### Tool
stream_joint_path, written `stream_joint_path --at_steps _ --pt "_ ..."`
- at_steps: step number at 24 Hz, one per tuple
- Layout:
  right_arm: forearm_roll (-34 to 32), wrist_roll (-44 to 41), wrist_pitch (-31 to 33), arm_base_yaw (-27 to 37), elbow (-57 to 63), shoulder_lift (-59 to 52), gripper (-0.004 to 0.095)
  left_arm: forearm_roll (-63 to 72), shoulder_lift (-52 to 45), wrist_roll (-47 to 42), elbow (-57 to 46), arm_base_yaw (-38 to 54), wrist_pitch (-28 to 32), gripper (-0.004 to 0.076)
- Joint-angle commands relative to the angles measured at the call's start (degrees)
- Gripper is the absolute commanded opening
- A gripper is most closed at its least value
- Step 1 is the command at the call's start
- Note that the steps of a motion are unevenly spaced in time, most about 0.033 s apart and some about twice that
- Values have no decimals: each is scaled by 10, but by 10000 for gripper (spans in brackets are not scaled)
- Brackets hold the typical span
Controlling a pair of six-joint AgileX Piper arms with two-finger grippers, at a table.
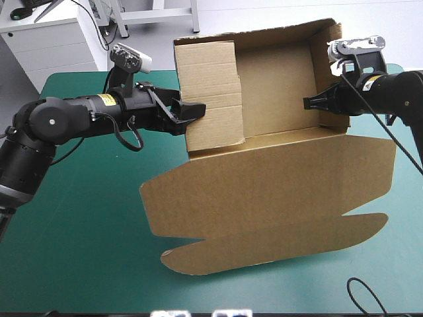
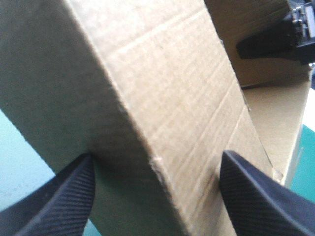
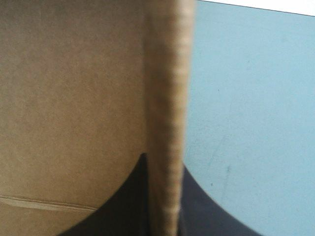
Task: Fold the box
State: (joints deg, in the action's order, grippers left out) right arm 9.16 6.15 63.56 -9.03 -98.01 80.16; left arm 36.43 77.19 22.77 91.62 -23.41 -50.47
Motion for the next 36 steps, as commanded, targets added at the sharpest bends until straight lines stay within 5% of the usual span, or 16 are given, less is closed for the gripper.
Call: stream_joint_path --at_steps 1,12,22,36 --pt "37 -13 -52 -2 -17 -22 -13 -85 -3 -100 29 -32 50 504" --pt "23 -11 -48 -2 -17 -21 -13 -250 39 -235 53 -80 78 412" --pt "-5 -7 10 -14 -17 64 -13 -308 93 -235 53 -80 46 46" --pt "-17 -13 58 -57 -17 225 -14 -387 244 -212 53 -78 -74 22"
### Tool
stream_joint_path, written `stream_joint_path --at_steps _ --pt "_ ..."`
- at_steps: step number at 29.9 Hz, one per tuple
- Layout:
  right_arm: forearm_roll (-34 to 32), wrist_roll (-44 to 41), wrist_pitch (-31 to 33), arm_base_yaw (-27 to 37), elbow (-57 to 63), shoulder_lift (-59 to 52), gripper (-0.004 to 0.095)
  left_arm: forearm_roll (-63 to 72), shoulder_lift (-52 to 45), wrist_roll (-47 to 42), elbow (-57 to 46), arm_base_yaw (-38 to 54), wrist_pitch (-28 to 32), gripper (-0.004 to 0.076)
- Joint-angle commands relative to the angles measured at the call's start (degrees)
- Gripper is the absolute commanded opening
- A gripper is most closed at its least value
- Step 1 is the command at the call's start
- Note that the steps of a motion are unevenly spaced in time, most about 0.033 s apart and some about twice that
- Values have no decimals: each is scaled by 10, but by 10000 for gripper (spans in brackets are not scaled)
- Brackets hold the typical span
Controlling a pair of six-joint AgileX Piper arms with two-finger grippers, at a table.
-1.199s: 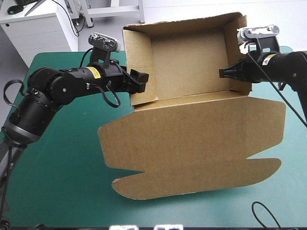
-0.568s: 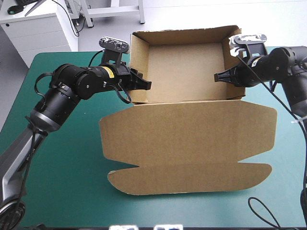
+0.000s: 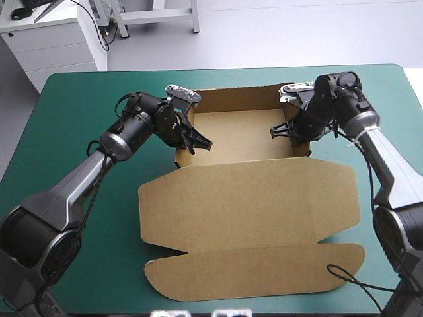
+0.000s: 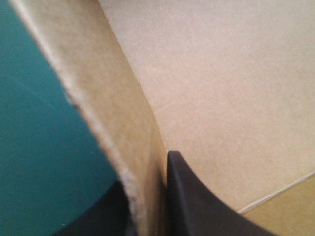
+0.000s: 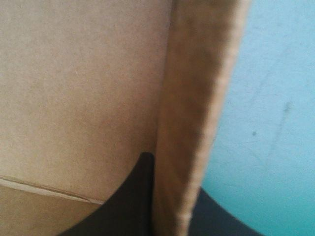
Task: Fold the box
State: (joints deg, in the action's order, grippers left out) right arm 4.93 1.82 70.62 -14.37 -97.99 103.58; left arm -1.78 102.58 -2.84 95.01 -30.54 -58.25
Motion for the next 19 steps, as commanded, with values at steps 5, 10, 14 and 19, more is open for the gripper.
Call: stream_joint_path --at_steps 5,10,14,19 --pt "31 23 -8 -3 -17 24 -14 -5 21 56 19 -7 -5 22" --pt "31 23 -2 -3 -17 35 -14 -6 37 56 19 -7 -9 22" --pt "31 23 -4 -3 -17 35 -14 -30 38 56 19 -7 -7 22" --pt "29 23 -7 -3 -17 35 -14 -28 38 56 19 6 -13 30"
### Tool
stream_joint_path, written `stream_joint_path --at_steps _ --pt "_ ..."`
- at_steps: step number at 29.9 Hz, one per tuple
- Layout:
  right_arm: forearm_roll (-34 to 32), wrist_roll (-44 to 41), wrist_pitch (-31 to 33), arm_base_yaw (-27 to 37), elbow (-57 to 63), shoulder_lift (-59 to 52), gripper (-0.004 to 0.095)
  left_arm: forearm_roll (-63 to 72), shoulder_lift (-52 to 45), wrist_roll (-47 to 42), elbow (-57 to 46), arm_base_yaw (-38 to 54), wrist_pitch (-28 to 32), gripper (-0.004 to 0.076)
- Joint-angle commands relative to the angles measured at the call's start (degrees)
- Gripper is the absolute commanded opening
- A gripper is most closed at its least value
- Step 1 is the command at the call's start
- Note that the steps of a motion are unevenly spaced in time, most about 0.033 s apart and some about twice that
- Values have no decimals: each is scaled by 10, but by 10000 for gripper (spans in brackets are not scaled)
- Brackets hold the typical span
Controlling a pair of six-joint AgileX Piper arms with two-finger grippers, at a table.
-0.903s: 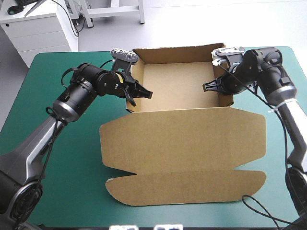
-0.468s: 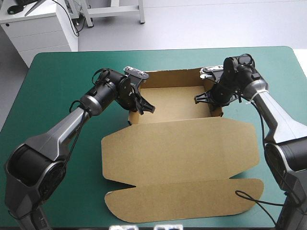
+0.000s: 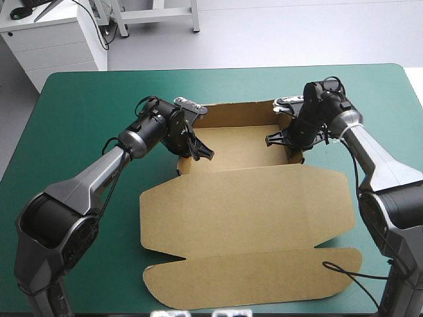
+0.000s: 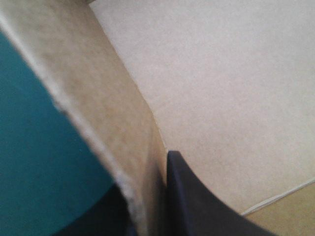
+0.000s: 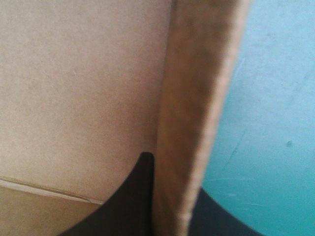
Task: Fold the box
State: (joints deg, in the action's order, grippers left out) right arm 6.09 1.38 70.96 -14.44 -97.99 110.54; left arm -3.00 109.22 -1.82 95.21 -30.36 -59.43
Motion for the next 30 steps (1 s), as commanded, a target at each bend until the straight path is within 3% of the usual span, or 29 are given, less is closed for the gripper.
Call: stream_joint_path --at_steps 1,3,5,9,12,14,30 --pt "18 27 -10 -3 -17 -34 -13 -15 -28 48 17 5 -2 42" --pt "16 27 -4 -3 -17 -34 -2 -3 -28 56 17 14 -5 104" --pt "16 33 5 -3 -17 -34 80 2 -28 56 17 21 -13 211" --pt "26 34 5 -3 -17 -34 420 16 -28 56 17 31 -20 421" --pt "35 34 0 -3 -17 -34 675 16 -28 56 17 30 -16 466" --pt "34 34 -4 -3 -17 -34 755 20 -28 56 17 30 -13 465" --pt "32 41 5 -3 -62 -63 696 16 -97 56 18 30 -1 465"
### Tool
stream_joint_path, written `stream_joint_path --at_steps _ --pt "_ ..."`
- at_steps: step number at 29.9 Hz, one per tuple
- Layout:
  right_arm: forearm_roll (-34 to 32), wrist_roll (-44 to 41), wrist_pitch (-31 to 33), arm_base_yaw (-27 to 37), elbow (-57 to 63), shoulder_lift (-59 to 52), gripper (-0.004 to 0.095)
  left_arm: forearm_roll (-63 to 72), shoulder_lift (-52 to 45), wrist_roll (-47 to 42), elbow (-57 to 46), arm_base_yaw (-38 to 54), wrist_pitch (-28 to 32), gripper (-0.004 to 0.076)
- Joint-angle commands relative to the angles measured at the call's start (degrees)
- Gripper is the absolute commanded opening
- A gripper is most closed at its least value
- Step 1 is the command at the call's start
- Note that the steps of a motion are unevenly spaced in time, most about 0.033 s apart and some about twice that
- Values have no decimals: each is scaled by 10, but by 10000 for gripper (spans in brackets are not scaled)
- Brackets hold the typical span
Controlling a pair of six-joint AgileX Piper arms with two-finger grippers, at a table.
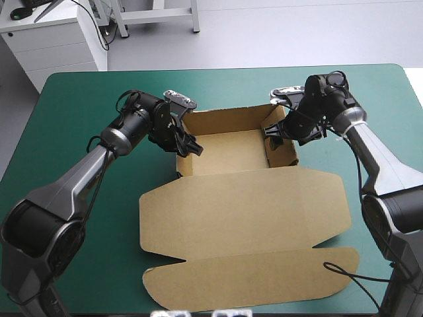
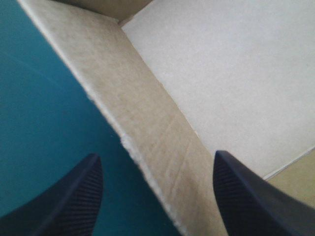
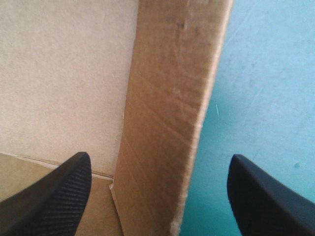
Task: Fold the box
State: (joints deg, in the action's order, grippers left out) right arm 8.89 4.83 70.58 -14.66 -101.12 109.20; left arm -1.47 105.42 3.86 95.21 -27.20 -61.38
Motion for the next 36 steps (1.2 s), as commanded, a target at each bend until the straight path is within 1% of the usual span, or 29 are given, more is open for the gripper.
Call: stream_joint_path --at_steps 1,5,7,10,13,15,16,18,21,31,33,36 --pt "4 10 8 0 -37 -56 696 0 -69 -1 18 -1 18 465" --pt "-2 10 8 0 -45 -80 696 -2 -112 -1 18 -1 18 453" --pt "-9 10 8 0 -45 -91 696 -2 -136 6 18 -1 18 415" --pt "-10 10 8 0 -45 -103 694 0 -173 32 18 -1 13 295" --pt "-10 10 8 0 -45 -107 693 0 -212 52 18 -1 -1 130" --pt "-10 10 8 0 -45 -107 693 0 -240 69 18 -1 -23 17" --pt "-9 10 8 0 -45 -107 693 0 -253 79 18 -1 -41 -5" --pt "-7 10 8 0 -45 -107 693 0 -277 94 14 -1 -83 -8" --pt "-9 10 8 0 -45 -107 693 -2 -311 103 -6 -1 -124 -8" --pt "-11 17 8 0 -43 -80 693 -6 -416 110 -150 -1 -113 -8" --pt "-11 17 7 0 -43 -69 693 -10 -433 99 -187 -1 -103 -8" --pt "-11 17 5 0 -43 -49 693 -37 -456 74 -247 -1 -70 -8"
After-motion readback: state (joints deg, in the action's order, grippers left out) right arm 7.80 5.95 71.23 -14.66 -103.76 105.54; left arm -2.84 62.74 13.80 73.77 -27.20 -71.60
